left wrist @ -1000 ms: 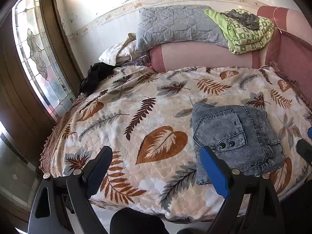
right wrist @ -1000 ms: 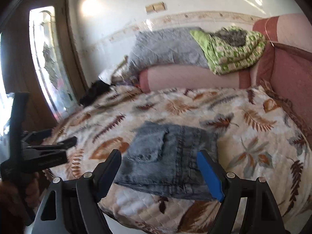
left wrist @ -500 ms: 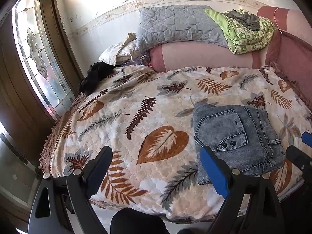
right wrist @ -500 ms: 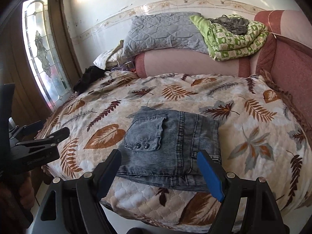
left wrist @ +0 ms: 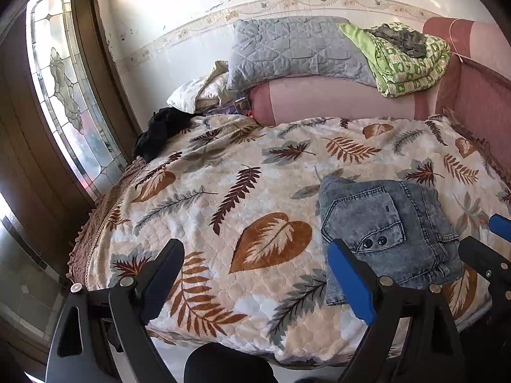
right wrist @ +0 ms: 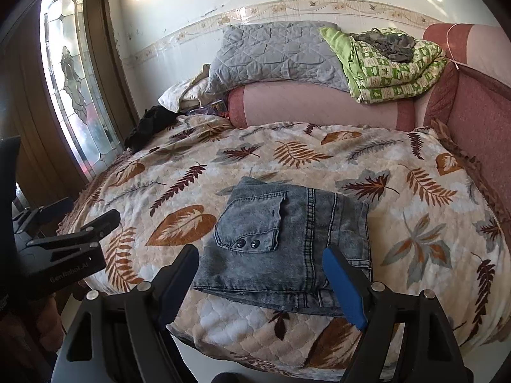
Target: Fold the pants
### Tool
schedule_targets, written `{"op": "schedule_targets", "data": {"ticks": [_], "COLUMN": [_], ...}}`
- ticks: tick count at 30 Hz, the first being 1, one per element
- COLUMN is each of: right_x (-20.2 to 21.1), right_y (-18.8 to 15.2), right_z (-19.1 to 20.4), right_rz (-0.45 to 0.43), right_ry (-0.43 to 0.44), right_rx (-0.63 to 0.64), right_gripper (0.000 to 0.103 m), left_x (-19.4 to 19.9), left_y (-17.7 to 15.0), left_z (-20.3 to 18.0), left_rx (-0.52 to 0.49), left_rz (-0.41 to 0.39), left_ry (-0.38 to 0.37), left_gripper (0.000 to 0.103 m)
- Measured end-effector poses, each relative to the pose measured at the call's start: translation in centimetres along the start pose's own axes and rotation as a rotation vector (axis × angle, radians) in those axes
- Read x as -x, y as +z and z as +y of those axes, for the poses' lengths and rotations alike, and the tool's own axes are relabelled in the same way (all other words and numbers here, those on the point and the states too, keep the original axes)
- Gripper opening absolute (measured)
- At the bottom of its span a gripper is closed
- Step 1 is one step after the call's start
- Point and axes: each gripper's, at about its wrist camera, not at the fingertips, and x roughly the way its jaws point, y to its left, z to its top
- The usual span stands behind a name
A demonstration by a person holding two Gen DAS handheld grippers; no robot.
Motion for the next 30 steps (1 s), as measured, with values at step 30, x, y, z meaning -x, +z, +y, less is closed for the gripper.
{"op": "schedule_targets", "data": {"ticks": [30], "right_x": [1.4], "right_y": [1.4], "right_z": [0.3], "right_rz": [-0.04], "right_ry": [-0.023], "right_rx": [-0.012], "right_gripper": [0.083], "left_x": [2.5], "left_y": [0.6], "left_z": [0.4], "left_rx": [0.023], "left_rz": [-0.066], "left_ry": [0.014], "left_gripper": [0.092]}}
